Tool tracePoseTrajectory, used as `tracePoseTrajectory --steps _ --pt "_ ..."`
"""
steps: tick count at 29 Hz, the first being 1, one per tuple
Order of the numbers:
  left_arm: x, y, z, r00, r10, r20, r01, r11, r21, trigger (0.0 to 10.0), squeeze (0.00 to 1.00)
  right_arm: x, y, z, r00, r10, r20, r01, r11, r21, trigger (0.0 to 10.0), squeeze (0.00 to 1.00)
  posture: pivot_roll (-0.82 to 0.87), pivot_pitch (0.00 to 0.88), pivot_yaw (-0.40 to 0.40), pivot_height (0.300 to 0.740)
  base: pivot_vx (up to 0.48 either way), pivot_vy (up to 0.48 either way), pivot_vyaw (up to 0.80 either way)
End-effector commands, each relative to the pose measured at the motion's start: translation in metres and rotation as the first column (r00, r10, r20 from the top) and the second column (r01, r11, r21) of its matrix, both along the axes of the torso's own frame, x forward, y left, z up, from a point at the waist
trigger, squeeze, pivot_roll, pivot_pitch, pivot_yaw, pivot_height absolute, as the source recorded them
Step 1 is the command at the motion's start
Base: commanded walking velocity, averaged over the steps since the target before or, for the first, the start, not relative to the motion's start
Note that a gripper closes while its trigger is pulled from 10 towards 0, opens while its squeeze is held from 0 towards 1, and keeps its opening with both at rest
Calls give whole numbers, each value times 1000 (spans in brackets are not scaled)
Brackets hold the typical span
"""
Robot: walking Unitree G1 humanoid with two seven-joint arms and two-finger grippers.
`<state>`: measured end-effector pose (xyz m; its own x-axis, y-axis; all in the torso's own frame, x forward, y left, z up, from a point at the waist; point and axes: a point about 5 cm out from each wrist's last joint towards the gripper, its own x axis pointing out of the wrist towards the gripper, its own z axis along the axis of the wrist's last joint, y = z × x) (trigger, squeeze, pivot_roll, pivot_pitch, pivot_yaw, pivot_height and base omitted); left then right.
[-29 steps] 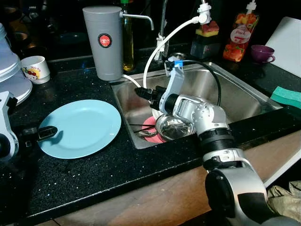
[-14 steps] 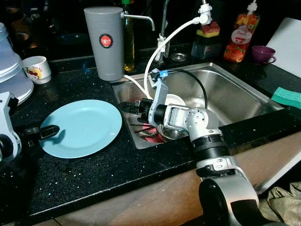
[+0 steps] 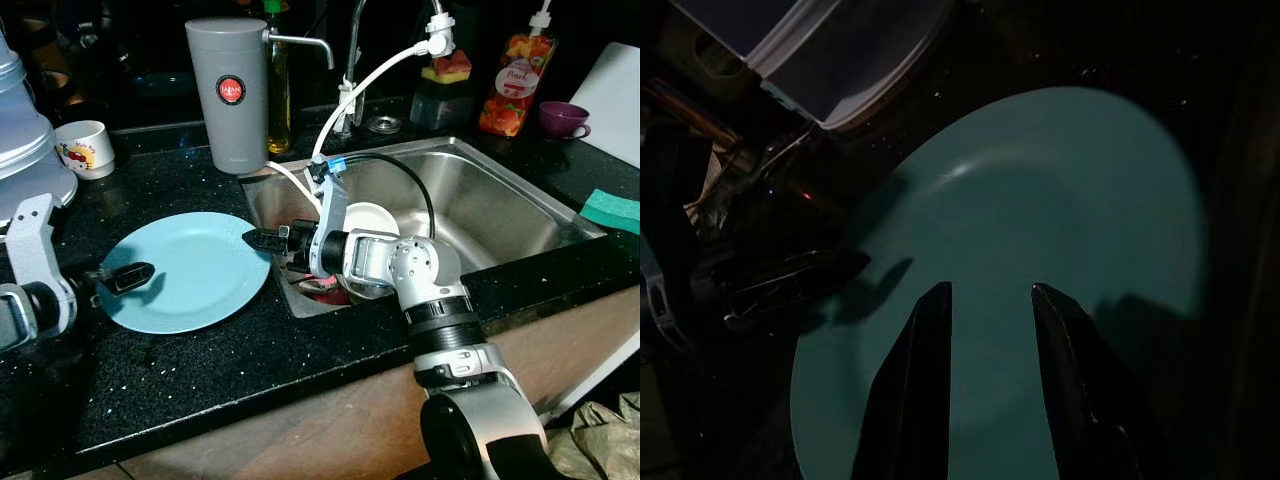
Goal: Kitchen organization
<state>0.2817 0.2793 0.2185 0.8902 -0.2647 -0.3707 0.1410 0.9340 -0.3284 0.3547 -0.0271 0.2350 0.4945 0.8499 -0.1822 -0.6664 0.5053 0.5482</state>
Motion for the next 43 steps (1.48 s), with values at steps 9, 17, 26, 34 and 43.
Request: tracePoseTrajectory --steps 9,17,26,34,43 --pt "-2 -10 -26 993 -25 -119 19 998 -52 0 0 0 -1 0 1000 -22 22 22 999 -24 10000 0 50 83 -32 740 0 0 0" --pt "0 0 -20 998 59 -33 -61 997 -42 0 0 7 -9 10 998 -62 24 61 998 26 10000 0 47 84 -31 740 0 0 0" --pt "5 20 0 983 152 104 -154 988 14 0 0 33 -41 46 950 -282 135 256 950 181 10000 0 46 67 -26 740 0 0 0" --pt "0 38 18 960 191 203 -196 981 8 0 0 41 -62 45 911 -380 160 360 922 139 10000 0 37 78 -25 740 0 0 0" --pt "5 30 45 941 99 324 -107 994 7 0 0 44 -61 41 904 -391 174 373 919 131 10000 0 44 72 -27 740 0 0 0"
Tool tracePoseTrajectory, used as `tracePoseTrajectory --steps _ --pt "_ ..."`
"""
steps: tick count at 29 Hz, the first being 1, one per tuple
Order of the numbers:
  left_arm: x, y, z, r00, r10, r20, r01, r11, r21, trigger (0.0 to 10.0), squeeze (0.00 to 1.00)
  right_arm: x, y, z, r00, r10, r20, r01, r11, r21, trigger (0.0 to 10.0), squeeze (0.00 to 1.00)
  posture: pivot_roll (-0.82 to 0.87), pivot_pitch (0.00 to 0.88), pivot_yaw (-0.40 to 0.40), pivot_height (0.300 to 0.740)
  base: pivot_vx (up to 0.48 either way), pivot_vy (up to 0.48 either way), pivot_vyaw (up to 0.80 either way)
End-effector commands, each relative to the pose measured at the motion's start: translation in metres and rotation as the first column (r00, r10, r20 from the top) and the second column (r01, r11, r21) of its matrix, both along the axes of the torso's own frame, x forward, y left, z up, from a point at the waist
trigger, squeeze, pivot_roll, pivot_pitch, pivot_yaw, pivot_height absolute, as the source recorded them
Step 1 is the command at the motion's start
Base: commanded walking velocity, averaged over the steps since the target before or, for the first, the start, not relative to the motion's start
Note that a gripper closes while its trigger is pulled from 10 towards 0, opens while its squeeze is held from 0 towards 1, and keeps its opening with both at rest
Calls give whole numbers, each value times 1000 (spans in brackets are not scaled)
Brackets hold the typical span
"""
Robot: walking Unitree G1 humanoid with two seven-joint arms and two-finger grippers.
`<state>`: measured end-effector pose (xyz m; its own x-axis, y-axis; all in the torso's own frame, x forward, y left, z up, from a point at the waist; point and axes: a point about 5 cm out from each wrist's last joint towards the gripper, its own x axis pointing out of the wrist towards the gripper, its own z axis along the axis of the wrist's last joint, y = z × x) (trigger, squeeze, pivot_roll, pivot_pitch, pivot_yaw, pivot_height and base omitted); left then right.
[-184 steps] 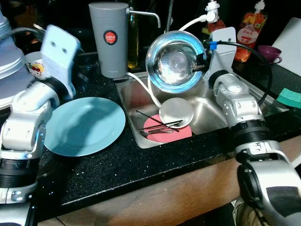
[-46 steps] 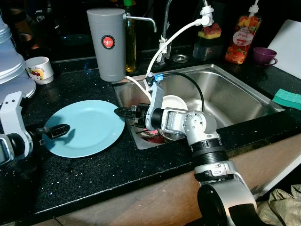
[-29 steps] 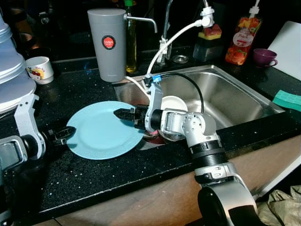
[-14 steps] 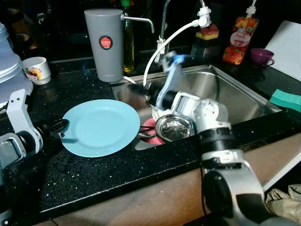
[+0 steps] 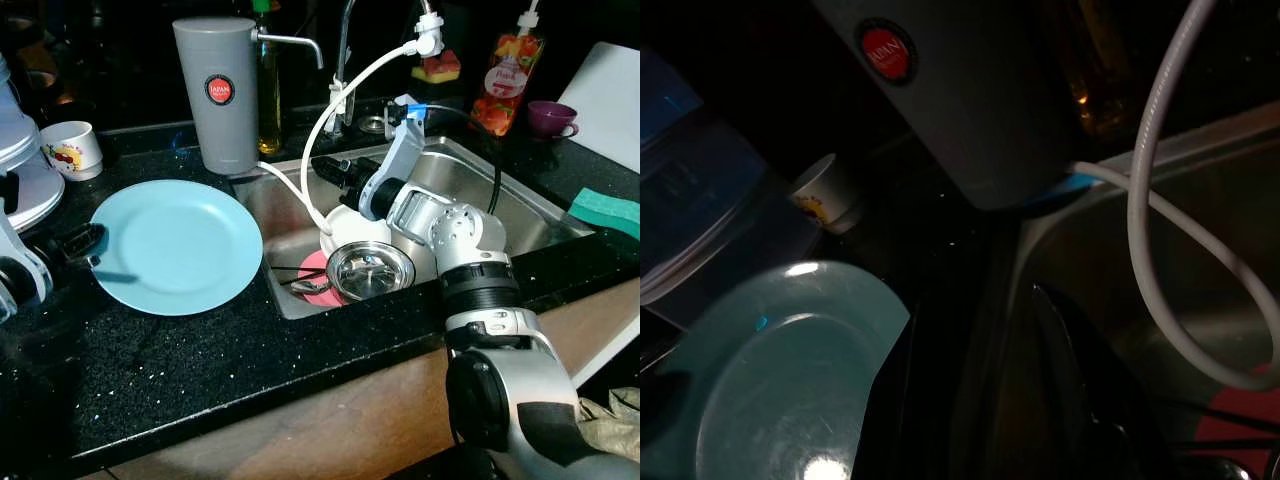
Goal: Kitchen organization
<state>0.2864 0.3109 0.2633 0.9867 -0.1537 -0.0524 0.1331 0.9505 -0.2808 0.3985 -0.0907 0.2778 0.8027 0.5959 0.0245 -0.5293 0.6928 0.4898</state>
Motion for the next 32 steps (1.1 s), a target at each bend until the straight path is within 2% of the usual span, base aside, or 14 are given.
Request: tracePoseTrajectory --steps 1,6,12,16,17,18,19,20,27,28,29,32 --pt "0 -3 1 1000 -13 -6 14 1000 24 0 0 0 2 -2 1000 1 -2 -1 1000 2 10000 0 44 72 -27 740 0 0 0" --pt "1 -9 0 999 -48 8 48 999 10 0 0 -1 -1 -1 1000 -5 -9 6 1000 24 10000 0 41 64 -30 740 0 0 0" --pt "2 -15 3 995 -91 48 91 996 -10 0 0 0 -4 -5 1000 -19 -17 19 1000 7 10000 0 41 56 -30 740 0 0 0" --pt "2 -18 7 989 -124 80 127 992 -26 0 0 -1 0 -8 999 17 -36 -18 1000 -8 10000 0 45 58 -28 740 0 0 0" --pt "2 -19 9 986 -132 102 138 989 -46 0 0 -3 5 -12 997 62 -51 -62 998 -14 10000 0 44 60 -28 740 0 0 0" --pt "1 -21 12 980 -145 135 155 986 -64 0 0 -7 11 -15 992 107 -66 -109 994 -20 10000 216 44 60 -28 740 0 0 0" --pt "1 -22 14 976 -153 158 167 983 -76 0 0 -9 15 -17 988 137 -74 -139 990 -23 10000 216 44 60 -28 740 0 0 0" --pt "0 -25 18 968 -159 194 182 978 -106 0 0 -14 22 -18 979 187 -79 -189 982 -12 10000 1000 48 59 -33 740 0 0 0" --pt "-3 -28 20 958 -186 218 215 969 -119 0 0 -21 34 -13 949 300 -97 -295 954 58 10000 1000 52 69 -36 740 0 0 0" --pt "-3 -28 22 953 -193 233 228 965 -130 0 0 -22 35 -13 946 310 -98 -305 950 65 10000 824 52 74 -38 740 0 0 0" --pt "-3 -29 24 949 -197 245 237 961 -142 0 0 -22 36 -11 939 327 -104 -319 944 89 10000 0 51 72 -38 740 0 0 0" --pt "-3 -31 27 940 -205 273 258 951 -173 0 0 -25 37 -10 931 349 -104 -340 935 96 10000 0 50 72 -34 740 0 0 0"
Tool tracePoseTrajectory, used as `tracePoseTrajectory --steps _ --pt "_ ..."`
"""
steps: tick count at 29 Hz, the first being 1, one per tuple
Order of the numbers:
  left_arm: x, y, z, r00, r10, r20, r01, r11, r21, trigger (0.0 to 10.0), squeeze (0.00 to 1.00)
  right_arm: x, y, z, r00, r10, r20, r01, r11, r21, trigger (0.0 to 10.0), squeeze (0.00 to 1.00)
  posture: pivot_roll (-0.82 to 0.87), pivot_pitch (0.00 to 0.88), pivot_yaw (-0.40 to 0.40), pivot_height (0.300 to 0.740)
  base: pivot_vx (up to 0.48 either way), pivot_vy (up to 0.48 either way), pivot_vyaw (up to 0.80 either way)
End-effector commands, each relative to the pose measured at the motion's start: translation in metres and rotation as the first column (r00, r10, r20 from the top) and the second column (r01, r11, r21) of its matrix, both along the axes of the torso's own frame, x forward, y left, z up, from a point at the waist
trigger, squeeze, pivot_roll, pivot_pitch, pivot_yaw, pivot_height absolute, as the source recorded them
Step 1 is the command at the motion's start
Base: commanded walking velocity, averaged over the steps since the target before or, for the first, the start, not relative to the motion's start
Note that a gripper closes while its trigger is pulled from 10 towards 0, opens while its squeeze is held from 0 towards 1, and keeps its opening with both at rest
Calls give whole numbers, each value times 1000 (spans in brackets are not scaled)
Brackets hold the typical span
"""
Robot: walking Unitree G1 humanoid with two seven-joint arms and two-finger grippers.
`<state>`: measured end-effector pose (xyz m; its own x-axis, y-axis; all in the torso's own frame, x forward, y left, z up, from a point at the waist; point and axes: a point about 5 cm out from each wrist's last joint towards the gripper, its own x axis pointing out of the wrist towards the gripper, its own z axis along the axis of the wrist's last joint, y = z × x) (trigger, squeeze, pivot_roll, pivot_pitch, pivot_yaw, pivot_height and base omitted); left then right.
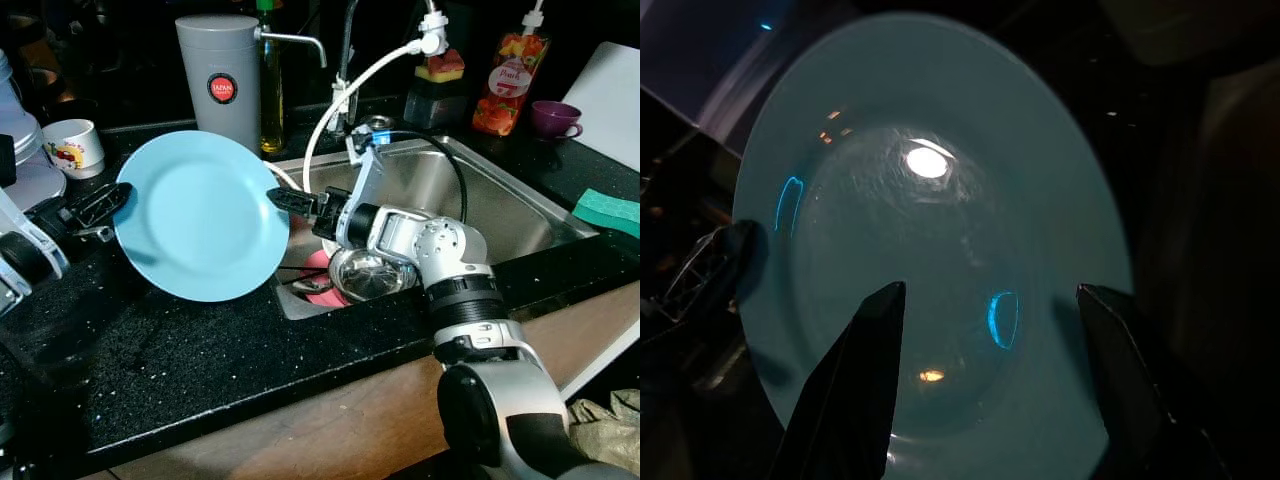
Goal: Kitchen organization
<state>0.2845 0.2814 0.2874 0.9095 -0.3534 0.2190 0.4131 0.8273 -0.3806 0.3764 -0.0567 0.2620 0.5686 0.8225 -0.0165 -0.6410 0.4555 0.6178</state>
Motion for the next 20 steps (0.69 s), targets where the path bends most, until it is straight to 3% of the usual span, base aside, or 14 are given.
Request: tracePoseTrajectory --steps 1,7,11,20 --pt "-1 -2 4 1000 -18 24 19 999 -33 0 0 -3 2 5 999 24 26 -23 1000 -7 10000 0 50 72 -34 740 0 0 0" --pt "-3 -4 6 999 -42 29 43 998 -37 0 0 1 -5 2 997 -44 56 45 999 -24 10000 0 51 73 -31 740 0 0 0" --pt "-6 -2 6 998 -53 24 54 998 -42 0 0 12 -21 8 980 -167 111 166 986 15 10000 0 54 74 -32 740 0 0 0" --pt "-7 -1 10 998 -56 36 58 996 -65 0 0 16 -28 10 972 -195 134 199 980 -15 10000 0 53 76 -33 740 0 0 0"
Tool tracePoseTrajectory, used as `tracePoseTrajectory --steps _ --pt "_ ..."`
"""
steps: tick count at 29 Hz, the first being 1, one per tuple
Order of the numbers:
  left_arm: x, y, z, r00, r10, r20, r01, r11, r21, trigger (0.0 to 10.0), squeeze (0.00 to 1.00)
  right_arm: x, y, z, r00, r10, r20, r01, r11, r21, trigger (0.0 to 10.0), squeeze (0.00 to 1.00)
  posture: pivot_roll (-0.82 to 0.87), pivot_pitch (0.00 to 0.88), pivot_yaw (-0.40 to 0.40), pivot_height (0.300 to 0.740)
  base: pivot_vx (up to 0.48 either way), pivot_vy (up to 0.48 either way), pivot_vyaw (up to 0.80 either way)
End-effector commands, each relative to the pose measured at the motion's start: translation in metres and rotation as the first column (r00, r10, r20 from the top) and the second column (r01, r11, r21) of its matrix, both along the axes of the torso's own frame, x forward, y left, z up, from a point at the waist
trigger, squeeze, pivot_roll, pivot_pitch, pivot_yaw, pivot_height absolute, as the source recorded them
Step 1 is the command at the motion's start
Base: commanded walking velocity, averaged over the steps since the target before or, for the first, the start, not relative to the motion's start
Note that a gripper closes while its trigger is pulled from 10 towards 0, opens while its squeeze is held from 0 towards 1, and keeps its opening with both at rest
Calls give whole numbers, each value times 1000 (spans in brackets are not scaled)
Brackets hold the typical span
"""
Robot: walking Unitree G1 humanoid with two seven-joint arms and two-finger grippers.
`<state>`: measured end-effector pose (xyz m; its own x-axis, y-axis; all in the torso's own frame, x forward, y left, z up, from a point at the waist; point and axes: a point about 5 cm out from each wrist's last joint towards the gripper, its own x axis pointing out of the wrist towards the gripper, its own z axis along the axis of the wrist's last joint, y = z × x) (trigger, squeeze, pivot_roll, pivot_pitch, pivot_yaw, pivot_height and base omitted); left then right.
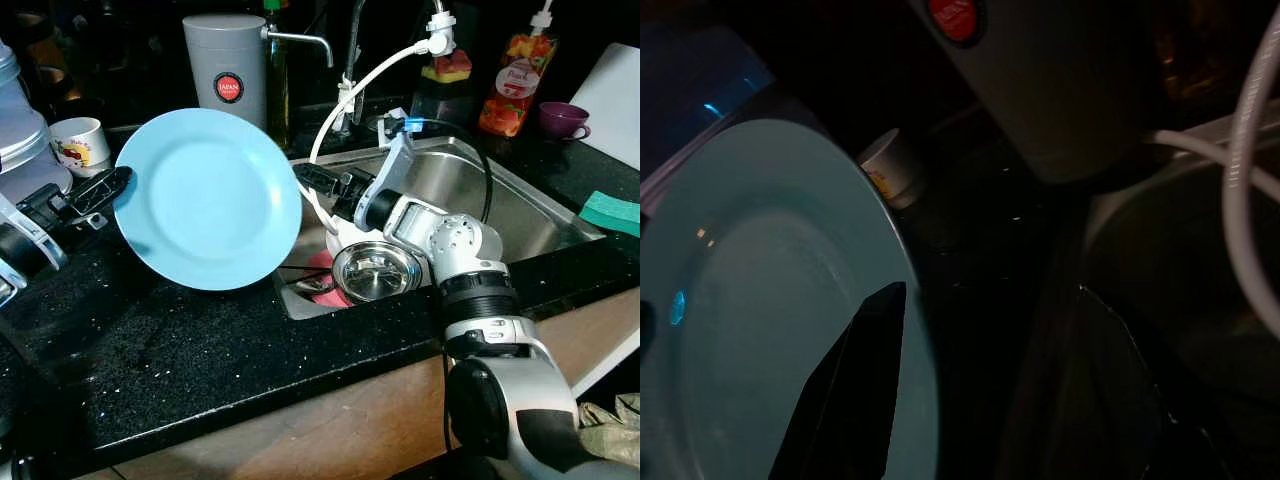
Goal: Kitchen organization
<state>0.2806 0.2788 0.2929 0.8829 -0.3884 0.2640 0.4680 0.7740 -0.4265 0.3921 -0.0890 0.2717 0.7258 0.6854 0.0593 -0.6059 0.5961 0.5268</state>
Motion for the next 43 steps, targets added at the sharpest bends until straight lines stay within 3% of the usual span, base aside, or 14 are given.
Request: tracePoseTrajectory --steps 1,10,17,18,19,21,22,36,37,38,41,43 --pt "-3 2 5 1000 1 12 -1 1000 3 0 0 0 4 0 1000 12 -2 -12 1000 -15 10000 0 53 76 -33 740 0 0 0" --pt "0 -7 5 999 -31 13 32 999 -14 0 0 -9 20 -8 994 106 -6 -107 994 -40 10000 0 50 77 -27 740 0 0 0" --pt "1 -11 1 999 -45 4 46 999 -26 0 0 -15 29 -8 986 166 -27 -166 986 12 10000 0 49 76 -28 740 0 0 0" --pt "2 -12 0 999 -49 1 49 998 -30 0 0 -17 32 -7 983 182 -28 -181 983 24 4980 0 49 75 -28 740 0 0 0" --pt "2 -13 0 999 -52 -1 52 998 -32 0 0 -18 34 -6 980 196 -27 -195 980 36 1882 0 48 75 -27 740 0 0 0" --pt "2 -13 0 999 -52 -1 52 998 -32 0 0 -18 34 -6 980 196 -27 -195 980 36 1882 0 48 75 -27 740 0 0 0" --pt "3 -14 -1 999 -53 -4 53 998 -32 0 0 -19 35 -5 978 205 -26 -204 978 48 0 0 48 75 -26 740 0 0 0" --pt "3 -6 -7 999 1 -48 -1 1000 -4 0 0 -21 32 7 975 222 -21 -217 966 140 0 0 55 77 -27 740 0 0 0" --pt "4 -5 -8 998 20 -60 -20 1000 9 4667 51 -20 31 8 976 218 -22 -212 966 150 0 0 55 77 -27 740 0 0 0" --pt "5 -4 -8 997 30 -68 -30 1000 2 10000 1000 -20 30 9 977 213 -22 -207 966 157 0 0 56 80 -25 740 0 0 0" --pt "8 -2 -6 997 44 -71 -46 999 -21 10000 1000 -18 27 10 979 202 -26 -195 966 168 0 0 54 81 -23 740 0 0 0" --pt "13 7 -7 988 124 -90 -125 992 -10 10000 1000 -15 18 12 985 173 -26 -166 970 176 0 0 55 83 -21 740 0 0 0"
